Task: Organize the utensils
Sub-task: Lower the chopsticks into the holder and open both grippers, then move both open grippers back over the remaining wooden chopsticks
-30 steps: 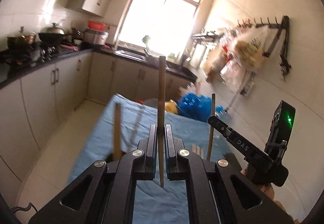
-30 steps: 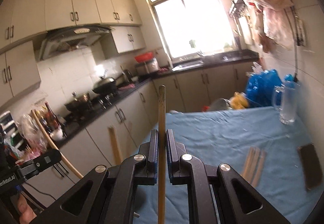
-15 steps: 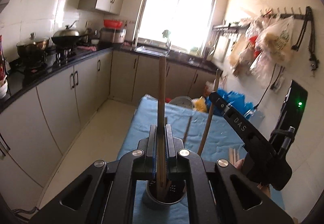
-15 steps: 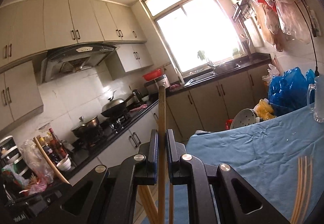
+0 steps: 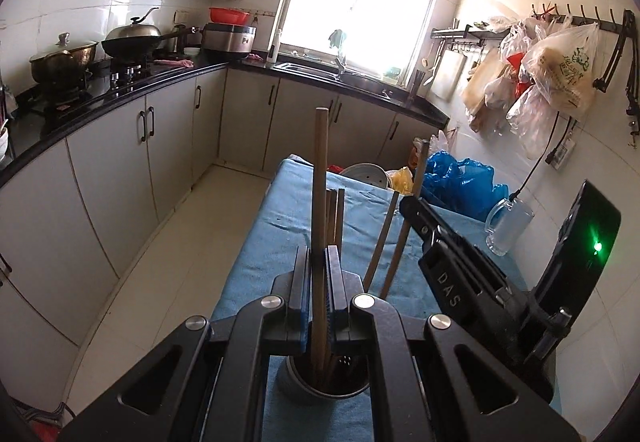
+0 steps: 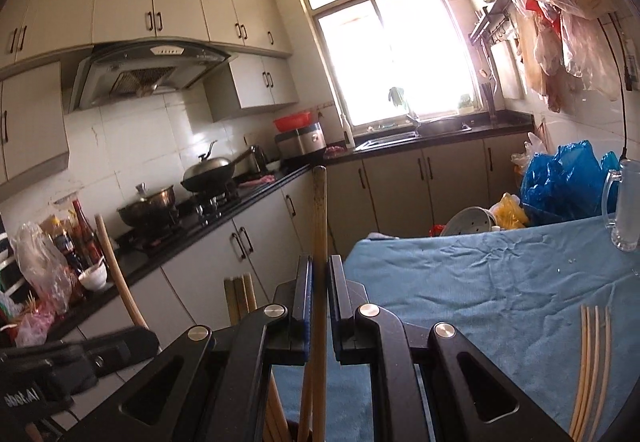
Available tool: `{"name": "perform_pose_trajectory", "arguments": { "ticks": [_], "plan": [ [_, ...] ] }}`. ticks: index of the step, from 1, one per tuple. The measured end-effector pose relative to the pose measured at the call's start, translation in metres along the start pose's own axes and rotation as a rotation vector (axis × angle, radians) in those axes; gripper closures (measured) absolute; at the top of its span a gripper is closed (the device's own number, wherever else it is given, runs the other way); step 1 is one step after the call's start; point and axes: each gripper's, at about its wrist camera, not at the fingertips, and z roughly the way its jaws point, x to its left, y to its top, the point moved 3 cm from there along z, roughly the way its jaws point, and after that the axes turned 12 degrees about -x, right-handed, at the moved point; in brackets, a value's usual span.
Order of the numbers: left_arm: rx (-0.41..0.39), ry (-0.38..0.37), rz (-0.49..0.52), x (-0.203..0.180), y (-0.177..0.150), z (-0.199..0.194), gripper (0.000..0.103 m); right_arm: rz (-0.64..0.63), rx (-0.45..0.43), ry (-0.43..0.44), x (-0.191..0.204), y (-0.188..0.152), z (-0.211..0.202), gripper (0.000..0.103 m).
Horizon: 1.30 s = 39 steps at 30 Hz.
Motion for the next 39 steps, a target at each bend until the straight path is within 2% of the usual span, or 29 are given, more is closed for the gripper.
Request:
{"name": "perform_pose_trajectory", "arguments": {
  "ticks": [3, 4, 5, 7, 9, 13, 17, 22, 28, 33, 39],
  "plan": [
    [-0.010, 0.016, 0.000, 0.000, -0.001, -0.006, 0.097, 0.011, 0.012, -0.004, -0.003, -0.003, -0.002, 0.092],
    [-0.015, 0.022, 0.001, 0.001, -0.001, -0.008, 0.097, 0.012, 0.011, -0.008, -0.004, -0.003, -0.004, 0.084],
    [-0.020, 0.028, 0.000, 0.001, 0.000, -0.012, 0.097, 0.013, 0.008, -0.008, -0.004, -0.002, -0.006, 0.071],
    [-0.029, 0.034, -0.002, 0.001, 0.000, -0.018, 0.096, 0.019, -0.005, -0.009, -0.006, 0.001, -0.012, 0.059],
    [-0.036, 0.044, -0.007, 0.002, 0.000, -0.025, 0.093, 0.014, -0.016, -0.014, -0.005, 0.005, -0.018, 0.058],
    [-0.062, 0.057, -0.022, 0.006, -0.001, -0.040, 0.074, 0.012, -0.019, -0.023, -0.011, 0.011, -0.033, 0.052],
    [-0.075, 0.058, -0.040, 0.005, -0.005, -0.054, 0.072, 0.020, -0.012, -0.056, -0.024, 0.011, -0.050, 0.044],
    [-0.060, 0.033, -0.059, -0.007, -0.016, -0.064, 0.070, 0.019, 0.013, -0.107, -0.047, 0.007, -0.072, 0.041],
    [-0.018, -0.029, -0.026, -0.043, -0.034, -0.064, 0.067, 0.003, 0.043, -0.184, -0.087, -0.003, -0.104, 0.038],
    [0.064, -0.093, 0.002, -0.079, -0.059, -0.049, 0.065, 0.056, 0.079, -0.301, -0.145, -0.010, -0.134, 0.037],
    [0.167, -0.125, 0.050, -0.119, -0.095, -0.020, 0.065, 0.147, 0.149, -0.417, -0.215, -0.026, -0.163, 0.037]
  ]
}}
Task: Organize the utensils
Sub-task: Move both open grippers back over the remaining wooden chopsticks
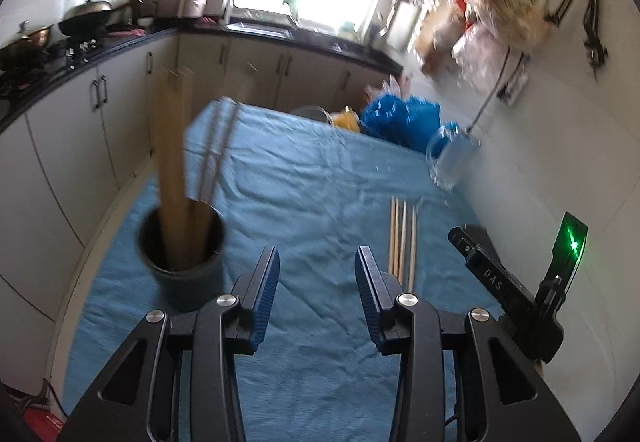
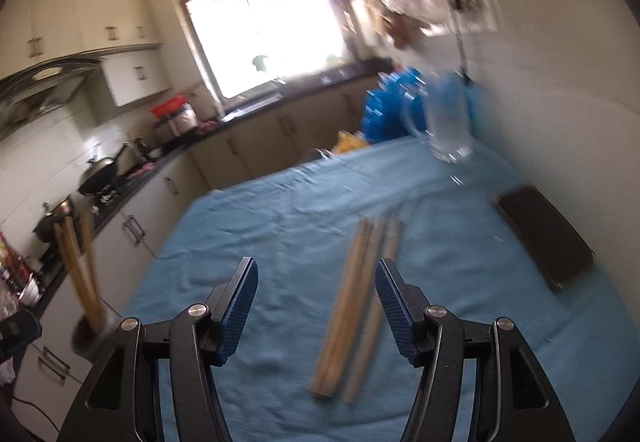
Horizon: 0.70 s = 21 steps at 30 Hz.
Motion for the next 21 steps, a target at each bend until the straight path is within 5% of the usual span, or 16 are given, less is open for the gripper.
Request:
{"name": "perform_pose_trajectory", "arguments": {
  "ticks": [5, 11, 21],
  "plan": [
    [0.091, -0.018, 0.044, -0.023, -0.023, 0.034, 0.065, 0.023, 0.096, -0.026, -0.036, -0.017, 0.014, 0.039],
    [0.148, -0.022, 0.094, -0.043, -0.042, 0.066, 0.065, -0.044, 0.246, 0.013, -0.045, -0.043, 0.045, 0.075],
    [0.230, -0.066, 0.100, -0.075, -0.048, 0.145, 0.069, -0.077, 0.329, -0.012, -0.056, -0.037, 0.102, 0.075]
  ]
}}
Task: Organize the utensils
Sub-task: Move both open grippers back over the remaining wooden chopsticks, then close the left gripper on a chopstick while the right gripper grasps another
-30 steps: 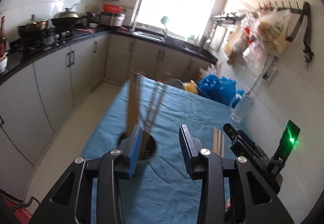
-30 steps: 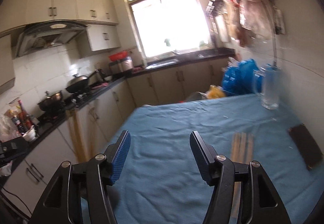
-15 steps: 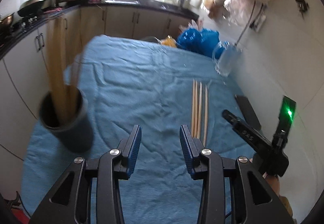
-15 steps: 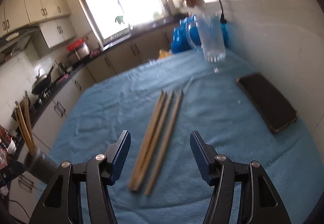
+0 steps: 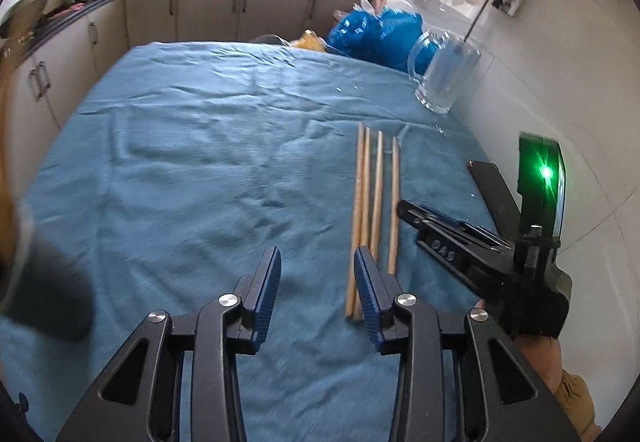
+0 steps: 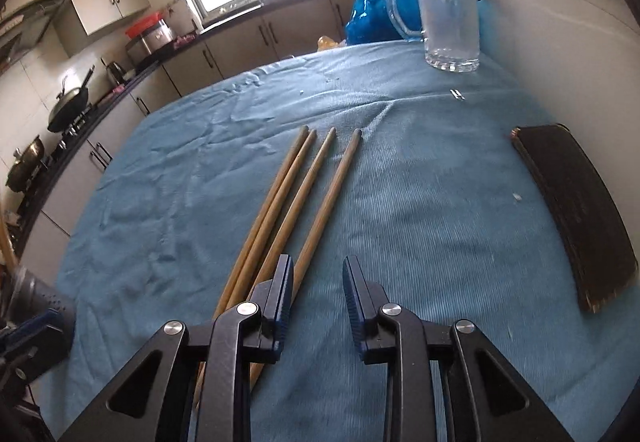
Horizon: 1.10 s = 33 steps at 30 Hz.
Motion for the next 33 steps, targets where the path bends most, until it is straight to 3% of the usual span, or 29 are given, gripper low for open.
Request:
{"name": "perform_pose_trajectory", "arguments": {
  "ticks": [4, 6, 7, 12, 15, 18, 22, 33],
  "plan": [
    [0.045, -0.002, 0.042, -0.013, -0.002, 0.036, 0.077, -0.057, 0.007, 0.007, 0.006, 0.004, 0.015, 0.075],
    [0.064, -0.005, 0.055, -0.018, -0.002, 0.051, 0.079, -0.097, 0.011, 0.000, 0.006, 0.007, 0.018, 0.080],
    [0.070, -0.005, 0.056, -0.019, -0.002, 0.056, 0.079, -0.104, 0.015, -0.001, 0.006, 0.008, 0.018, 0.085],
    [0.096, -0.023, 0.054, -0.027, 0.000, 0.078, 0.079, -0.110, 0.011, -0.066, -0.012, 0.010, 0.012, 0.085],
    [0.095, -0.023, 0.071, -0.032, 0.002, 0.090, 0.084, -0.079, -0.015, -0.057, -0.023, 0.008, 0.007, 0.085],
    [0.086, -0.015, 0.094, -0.035, 0.005, 0.096, 0.098, -0.060, -0.024, -0.040, -0.025, 0.008, 0.006, 0.084],
    [0.076, 0.005, 0.054, -0.024, 0.009, 0.100, 0.098, -0.032, -0.027, -0.018, -0.028, 0.009, 0.005, 0.084],
    [0.068, 0.102, 0.152, -0.024, 0.014, 0.107, 0.094, 0.048, -0.032, 0.044, -0.037, 0.008, 0.005, 0.084]
  ]
}}
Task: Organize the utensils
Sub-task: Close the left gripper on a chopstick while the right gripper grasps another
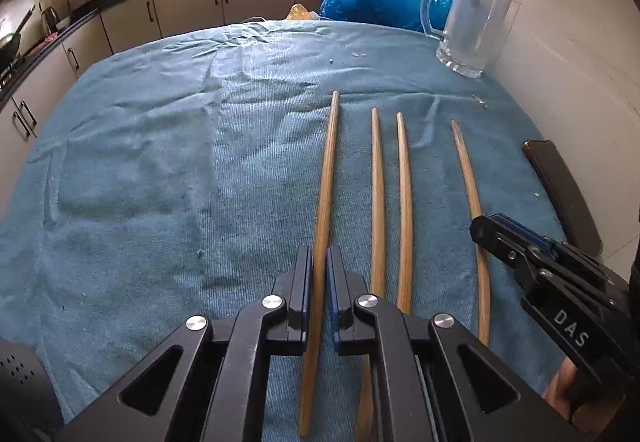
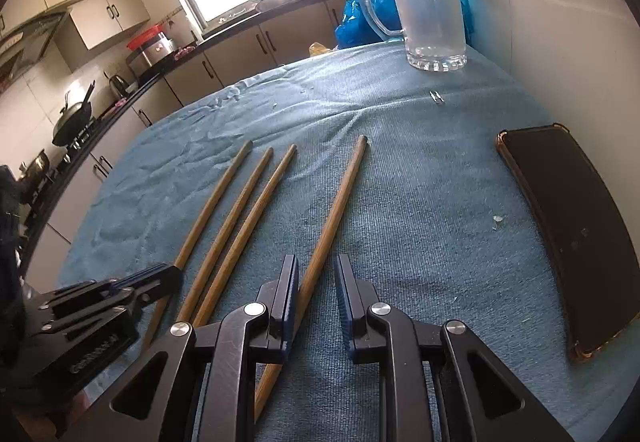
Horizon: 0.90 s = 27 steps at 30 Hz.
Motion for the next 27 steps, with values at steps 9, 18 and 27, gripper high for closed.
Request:
{"name": "perform_pose_trajectory", "arguments": {
  "ticks": [9, 18, 27],
  "plan": [
    [0.047, -0.006, -0.037, 0.013, -0.012, -0.016, 0.097, -0.049, 0.029, -0.058, 0.005, 0.000, 0.001, 0.093],
    [0.164, -0.094, -0.143, 0.045, -0.079, -0.088, 0.097, 0.009, 0.225, -0.005, -0.002, -0.029, -0.043, 0.094],
    [0.194, -0.121, -0.105, 0.046, -0.089, -0.103, 0.096, -0.069, 0.401, -0.099, -0.007, -0.049, -0.076, 0.080]
  ]
}}
